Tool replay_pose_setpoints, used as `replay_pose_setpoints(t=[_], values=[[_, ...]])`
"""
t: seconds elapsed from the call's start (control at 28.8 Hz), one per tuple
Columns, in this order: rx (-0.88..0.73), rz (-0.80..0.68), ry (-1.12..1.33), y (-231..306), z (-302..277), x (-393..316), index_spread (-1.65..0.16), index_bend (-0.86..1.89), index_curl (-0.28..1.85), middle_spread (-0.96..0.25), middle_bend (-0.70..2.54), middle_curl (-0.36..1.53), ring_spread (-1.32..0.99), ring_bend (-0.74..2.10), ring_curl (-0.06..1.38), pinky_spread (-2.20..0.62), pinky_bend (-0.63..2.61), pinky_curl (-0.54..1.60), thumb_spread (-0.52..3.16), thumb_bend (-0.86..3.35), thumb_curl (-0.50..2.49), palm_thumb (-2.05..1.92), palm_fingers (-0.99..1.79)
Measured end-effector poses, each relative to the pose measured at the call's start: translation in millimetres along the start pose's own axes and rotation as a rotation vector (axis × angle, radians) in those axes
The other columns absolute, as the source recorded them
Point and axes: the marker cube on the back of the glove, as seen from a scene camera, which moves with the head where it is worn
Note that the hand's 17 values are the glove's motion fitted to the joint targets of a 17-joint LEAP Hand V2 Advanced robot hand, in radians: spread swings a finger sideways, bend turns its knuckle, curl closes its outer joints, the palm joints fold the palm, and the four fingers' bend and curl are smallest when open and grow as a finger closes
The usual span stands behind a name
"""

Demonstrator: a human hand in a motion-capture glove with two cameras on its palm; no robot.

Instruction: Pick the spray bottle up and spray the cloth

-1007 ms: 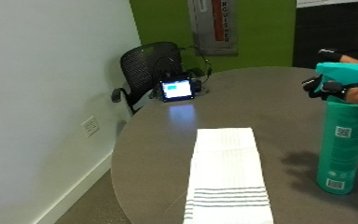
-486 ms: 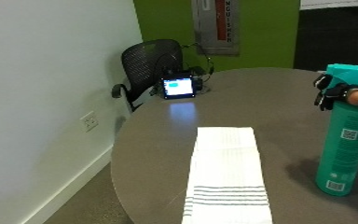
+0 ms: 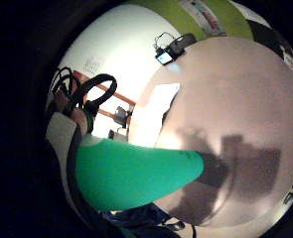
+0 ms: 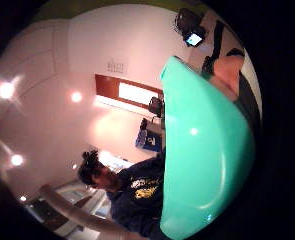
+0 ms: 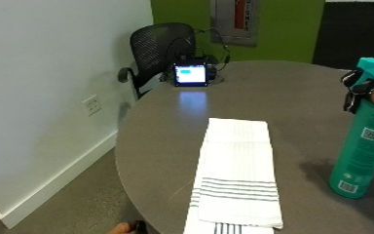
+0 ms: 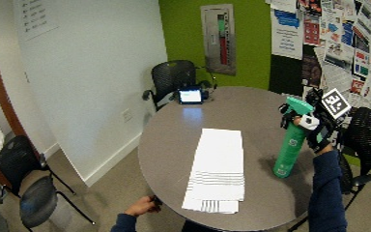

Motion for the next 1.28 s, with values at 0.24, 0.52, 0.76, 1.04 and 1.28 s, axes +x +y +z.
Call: replay_pose_setpoints(t=[0.24, 0.52, 0.76, 1.04, 1.28], values=[[0.125, -0.039, -0.024, 1.3, 1.0, -14.7, -0.31, 0.14, 0.26, -0.15, 0.57, 0.47, -0.24, 0.58, 0.42, -0.27, 0.42, 0.39, 0.61, -0.03, 0.68, 1.04, 1.30], [0.225, -0.064, -0.018, -7.8, 5.3, -24.5, -0.30, 0.15, 0.30, -0.15, 0.59, 0.48, -0.23, 0.60, 0.44, -0.28, 0.44, 0.39, 0.52, -0.03, 0.71, 1.03, 1.30], [0.234, -0.066, -0.009, -7.7, 11.4, -28.1, -0.29, 0.15, 0.32, -0.14, 0.59, 0.48, -0.23, 0.59, 0.44, -0.28, 0.44, 0.39, 0.48, -0.03, 0.73, 1.03, 1.30], [0.249, -0.091, -0.003, 9.3, 1.6, -37.4, -0.29, 0.15, 0.34, -0.14, 0.60, 0.48, -0.22, 0.59, 0.45, -0.28, 0.45, 0.39, 0.45, -0.03, 0.75, 1.03, 1.29], [0.278, -0.007, 0.098, 23.4, -11.5, -35.1, -0.29, 0.15, 0.35, -0.14, 0.60, 0.49, -0.22, 0.59, 0.45, -0.28, 0.46, 0.39, 0.43, -0.03, 0.76, 1.03, 1.29]])
